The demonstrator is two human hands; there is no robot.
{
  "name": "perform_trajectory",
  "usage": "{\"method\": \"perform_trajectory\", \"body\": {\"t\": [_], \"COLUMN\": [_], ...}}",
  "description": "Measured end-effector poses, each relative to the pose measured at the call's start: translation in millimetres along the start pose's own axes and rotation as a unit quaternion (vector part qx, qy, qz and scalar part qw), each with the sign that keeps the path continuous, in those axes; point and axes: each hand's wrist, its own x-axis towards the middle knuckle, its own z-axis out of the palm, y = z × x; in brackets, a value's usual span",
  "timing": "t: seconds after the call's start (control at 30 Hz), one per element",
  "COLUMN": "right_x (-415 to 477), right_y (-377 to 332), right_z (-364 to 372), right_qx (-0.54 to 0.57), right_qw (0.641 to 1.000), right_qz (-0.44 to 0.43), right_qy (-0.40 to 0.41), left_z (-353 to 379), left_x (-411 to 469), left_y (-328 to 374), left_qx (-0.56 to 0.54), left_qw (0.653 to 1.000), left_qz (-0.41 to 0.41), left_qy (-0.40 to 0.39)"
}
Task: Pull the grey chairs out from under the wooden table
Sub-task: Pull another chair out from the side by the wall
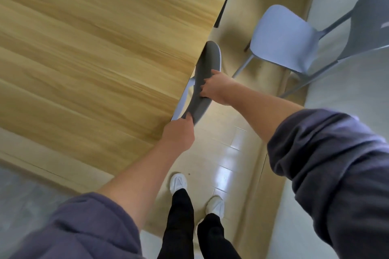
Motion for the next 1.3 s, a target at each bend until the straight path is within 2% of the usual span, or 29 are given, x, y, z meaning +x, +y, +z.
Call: {"method": "perform_trajectory", "body": {"t": [0.23,0.47,0.6,0.67,0.7,0.73,0.8,0.87,0.93,0.97,1.0,1.07,1.3], "right_x": [-31,-74,-111,-133,-141,-146,-149,-143,-132,-125,-119,-112,-118], "right_y": [-3,2,4,1,-3,-6,-14,-21,-25,-27,-29,-29,-22], "right_z": [9,62,94,100,100,99,98,94,89,88,88,89,109], "right_qx": [-0.005,0.014,0.047,0.142,0.236,0.362,0.585,0.703,0.803,0.836,0.851,0.847,0.817], "right_qw": [1.0,1.0,0.995,0.975,0.946,0.894,0.74,0.598,0.454,0.395,0.358,0.345,0.377], "right_qz": [0.01,0.009,0.082,0.173,0.221,0.263,0.32,0.361,0.365,0.362,0.368,0.393,0.416], "right_qy": [-0.009,-0.016,-0.026,0.004,0.021,0.037,0.087,0.135,0.126,0.115,0.107,0.101,0.13], "left_z": [5,15,30,38,41,43,48,50,50,48,47,45,48], "left_x": [-9,-31,-35,-34,-34,-35,-38,-39,-36,-34,-31,-27,-28], "left_y": [18,75,107,113,113,111,104,96,90,88,87,87,105], "left_qx": [0.008,-0.008,-0.002,0.006,0.007,0.004,0.0,-0.004,-0.017,-0.023,-0.027,-0.022,-0.011], "left_qw": [0.999,0.998,0.997,0.997,0.997,0.997,0.997,0.997,0.996,0.994,0.992,0.988,0.981], "left_qz": [0.031,0.055,0.071,0.077,0.077,0.074,0.071,0.073,0.077,0.081,0.085,0.095,0.111], "left_qy": [0.006,-0.006,-0.005,0.007,0.011,0.013,0.007,-0.013,-0.047,-0.069,-0.091,-0.122,-0.158]}}
